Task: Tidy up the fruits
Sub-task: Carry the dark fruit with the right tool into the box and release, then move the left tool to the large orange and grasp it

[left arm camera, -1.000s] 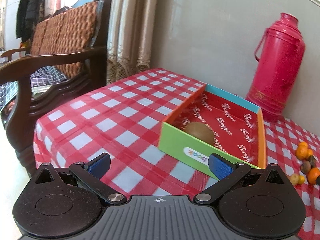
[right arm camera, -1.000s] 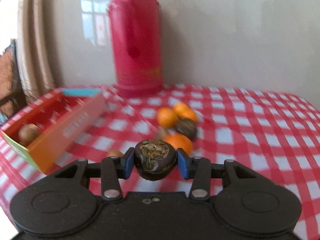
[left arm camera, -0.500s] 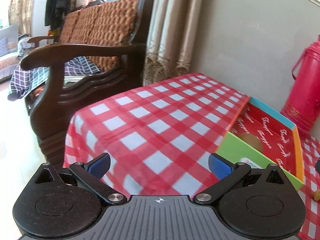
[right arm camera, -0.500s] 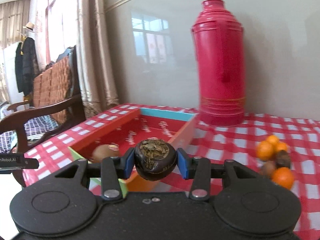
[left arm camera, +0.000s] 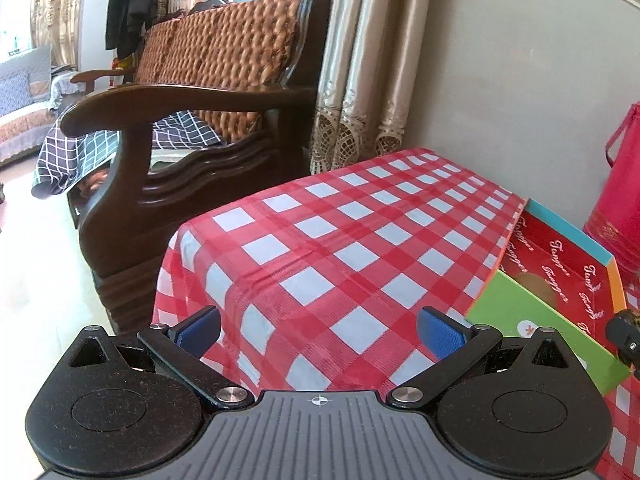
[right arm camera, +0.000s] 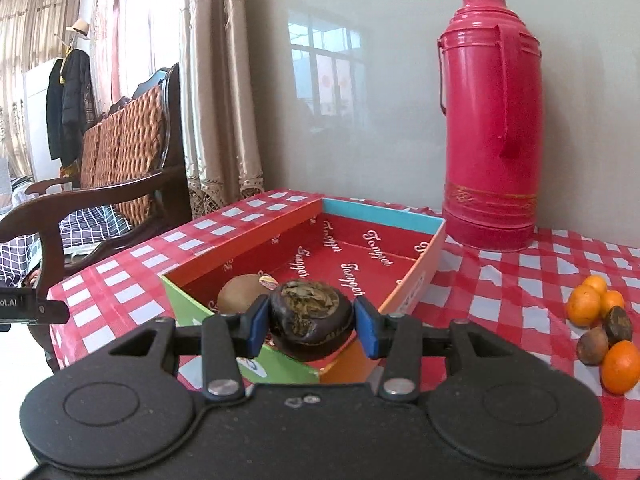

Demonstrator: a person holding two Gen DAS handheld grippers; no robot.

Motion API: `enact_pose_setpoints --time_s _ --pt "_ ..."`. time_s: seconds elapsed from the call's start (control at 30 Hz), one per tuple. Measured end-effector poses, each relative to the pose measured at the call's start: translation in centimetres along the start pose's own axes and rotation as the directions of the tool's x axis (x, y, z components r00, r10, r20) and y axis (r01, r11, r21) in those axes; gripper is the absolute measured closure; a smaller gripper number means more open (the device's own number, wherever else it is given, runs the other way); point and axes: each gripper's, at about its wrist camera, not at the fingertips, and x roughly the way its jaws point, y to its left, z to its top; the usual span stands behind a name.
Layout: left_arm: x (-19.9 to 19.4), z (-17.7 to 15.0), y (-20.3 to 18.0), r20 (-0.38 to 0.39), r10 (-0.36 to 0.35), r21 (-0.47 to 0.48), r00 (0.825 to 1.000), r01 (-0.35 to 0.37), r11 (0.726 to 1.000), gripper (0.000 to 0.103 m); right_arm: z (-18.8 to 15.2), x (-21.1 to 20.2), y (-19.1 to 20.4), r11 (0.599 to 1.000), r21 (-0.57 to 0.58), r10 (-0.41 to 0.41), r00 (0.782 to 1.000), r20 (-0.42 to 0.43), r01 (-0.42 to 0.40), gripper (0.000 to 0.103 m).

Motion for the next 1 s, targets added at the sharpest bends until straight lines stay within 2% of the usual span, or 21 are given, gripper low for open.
enact_pose_setpoints --time_s 0.2,0.37,0.47,0.5,0.6,0.77,0.83,0.9,1.0 --pt "-0.8 -0.3 -1.7 0.026 -0.013 0.059 1.0 0.011 0.998 0.0 0.0 -1.3 -1.6 0.998 0.057 -0.001 1.0 0.021 -0.001 0.064" --pt "-1.6 -0.6 -3.4 0.04 -0.055 0.112 0.998 0.05 0.992 0.0 0.1 -3.1 -3.9 0.995 0.095 -0.047 0.998 0.044 0.043 0.063" --pt "-2.2 -0.8 -5.0 0.045 -0.097 0.146 0.994 0.089 0.985 0.0 0.1 -4.8 -5.5 0.99 0.11 -0.101 0.993 0.063 0.094 0.052" --pt "-2.5 -0.9 -5.5 0.045 -0.115 0.156 0.992 0.106 0.982 0.0 0.0 -5.4 -6.1 0.987 0.112 -0.123 0.99 0.071 0.115 0.045" --pt "-3.2 -1.4 -7.6 0.044 -0.183 0.197 0.982 0.171 0.965 0.0 -0.2 -7.3 -7.9 0.976 0.125 -0.19 0.978 0.087 0.178 0.042" --pt "-5.0 -2.9 -12.1 0.042 -0.298 0.309 0.954 0.271 0.912 0.0 -0.8 -9.9 -11.7 0.938 0.189 -0.309 0.948 0.079 0.29 0.031" --pt "-5.8 -3.8 -14.2 0.035 -0.345 0.367 0.938 0.309 0.877 0.0 -1.1 -11.1 -13.2 0.917 0.22 -0.358 0.93 0.083 0.333 0.025" --pt "-6.6 -4.8 -16.4 0.027 -0.383 0.431 0.923 0.335 0.838 0.0 -1.4 -12.1 -14.3 0.897 0.242 -0.398 0.914 0.081 0.37 0.025" --pt "-7.4 -6.1 -19.1 0.011 -0.409 0.508 0.913 0.347 0.789 0.0 -1.8 -13.4 -15.7 0.863 0.273 -0.458 0.886 0.067 0.425 0.023"
